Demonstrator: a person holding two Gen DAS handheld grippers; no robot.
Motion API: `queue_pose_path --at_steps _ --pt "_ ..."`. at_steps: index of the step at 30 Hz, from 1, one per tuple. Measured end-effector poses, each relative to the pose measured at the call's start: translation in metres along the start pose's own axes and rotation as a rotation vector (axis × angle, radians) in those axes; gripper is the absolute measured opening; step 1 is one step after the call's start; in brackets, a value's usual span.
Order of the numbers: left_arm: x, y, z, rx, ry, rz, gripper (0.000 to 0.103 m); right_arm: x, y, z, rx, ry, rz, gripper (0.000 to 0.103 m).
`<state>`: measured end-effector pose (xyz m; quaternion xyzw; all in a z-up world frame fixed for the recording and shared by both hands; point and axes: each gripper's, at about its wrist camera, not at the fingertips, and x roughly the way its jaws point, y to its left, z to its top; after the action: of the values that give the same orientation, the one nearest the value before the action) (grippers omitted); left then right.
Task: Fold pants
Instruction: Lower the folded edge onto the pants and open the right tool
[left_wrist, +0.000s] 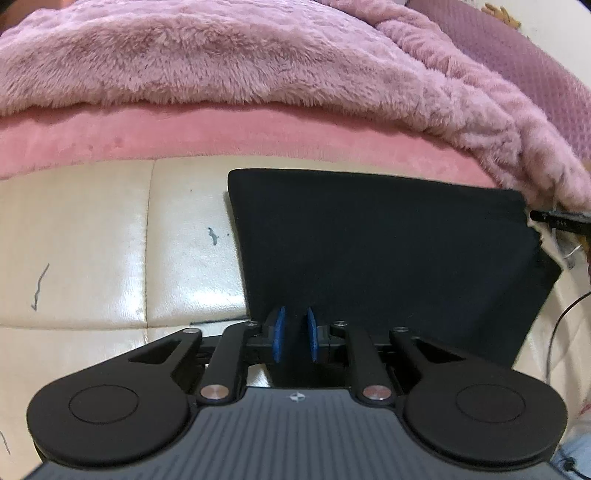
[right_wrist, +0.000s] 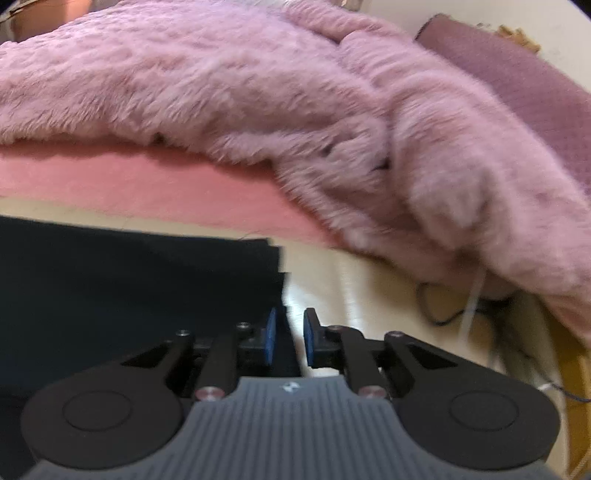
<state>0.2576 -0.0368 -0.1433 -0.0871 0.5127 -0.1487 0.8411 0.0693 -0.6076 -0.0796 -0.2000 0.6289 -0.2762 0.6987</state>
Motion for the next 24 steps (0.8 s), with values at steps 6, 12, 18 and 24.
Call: queue_pose_path --at_steps 6,12,18,24 --pt "-0.013 -0.018 -0.017 0.068 0.016 -0.048 0.017 -0.043 0.004 -0.018 -0.044 -0.117 0.182 0.010" --pt "-0.010 -0.024 -0.037 0.117 0.054 -0.026 0.017 -0.025 0.013 -0.056 -0.098 -0.089 0.182 0.010" --pt "-0.018 -0.025 -0.046 0.161 0.076 -0.017 0.017 -0.030 0.017 -0.073 -0.124 -0.130 0.163 0.010" --pt "-0.039 -0.004 -0.038 0.069 0.041 -0.036 0.023 -0.060 0.026 -0.069 -0.136 -0.156 0.091 0.013"
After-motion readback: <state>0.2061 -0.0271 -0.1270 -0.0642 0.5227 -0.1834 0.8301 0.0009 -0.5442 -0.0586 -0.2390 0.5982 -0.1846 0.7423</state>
